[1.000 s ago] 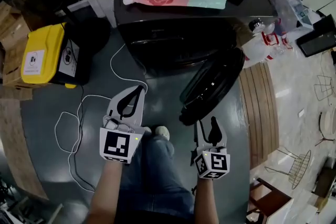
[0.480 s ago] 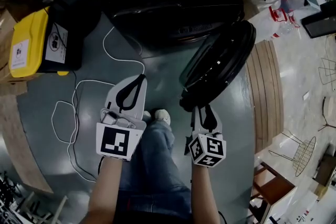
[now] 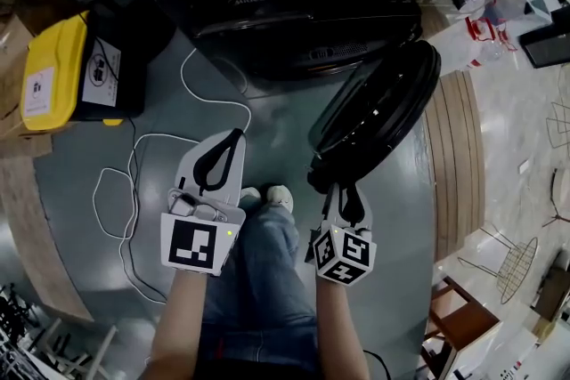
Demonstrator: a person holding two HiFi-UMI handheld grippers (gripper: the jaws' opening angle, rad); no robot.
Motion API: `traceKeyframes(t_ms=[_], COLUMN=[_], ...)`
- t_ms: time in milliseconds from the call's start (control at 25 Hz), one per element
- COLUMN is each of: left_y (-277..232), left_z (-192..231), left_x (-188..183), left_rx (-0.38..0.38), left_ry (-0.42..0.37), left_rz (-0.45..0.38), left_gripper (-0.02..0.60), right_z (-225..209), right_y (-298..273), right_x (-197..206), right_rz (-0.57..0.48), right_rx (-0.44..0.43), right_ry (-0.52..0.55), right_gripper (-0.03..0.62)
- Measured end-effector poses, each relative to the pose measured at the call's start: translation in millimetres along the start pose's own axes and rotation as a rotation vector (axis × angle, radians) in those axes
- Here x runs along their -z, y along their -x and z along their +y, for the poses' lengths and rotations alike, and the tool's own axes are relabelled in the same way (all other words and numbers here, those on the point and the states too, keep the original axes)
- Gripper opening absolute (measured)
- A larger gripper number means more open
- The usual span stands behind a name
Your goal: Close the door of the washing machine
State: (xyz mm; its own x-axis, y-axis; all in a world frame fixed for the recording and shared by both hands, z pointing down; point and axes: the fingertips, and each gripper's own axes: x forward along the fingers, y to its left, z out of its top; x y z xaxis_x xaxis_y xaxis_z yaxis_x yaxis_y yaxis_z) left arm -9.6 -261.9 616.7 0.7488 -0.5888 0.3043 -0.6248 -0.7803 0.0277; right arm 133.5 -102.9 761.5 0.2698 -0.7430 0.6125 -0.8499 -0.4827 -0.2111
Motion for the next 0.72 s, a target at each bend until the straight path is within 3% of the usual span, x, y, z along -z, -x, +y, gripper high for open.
traceKeyframes(t_ms=[360, 720], left_y=[3, -20], left_z=[27, 58], left_x=[-16, -25], left_rx=[-0.075, 0.052], left_ry=[-0.004, -0.038], left_rz=[0.046, 0.05], left_gripper=[0.008, 0.008], right_z=[2, 44], right_y=[-4, -29], right_x=[2, -9], right_rz=[0.047, 0.023], right_rx=[0.091, 0.175], right_ry=[-0.058, -0.131], right_gripper=[0.103, 0.103])
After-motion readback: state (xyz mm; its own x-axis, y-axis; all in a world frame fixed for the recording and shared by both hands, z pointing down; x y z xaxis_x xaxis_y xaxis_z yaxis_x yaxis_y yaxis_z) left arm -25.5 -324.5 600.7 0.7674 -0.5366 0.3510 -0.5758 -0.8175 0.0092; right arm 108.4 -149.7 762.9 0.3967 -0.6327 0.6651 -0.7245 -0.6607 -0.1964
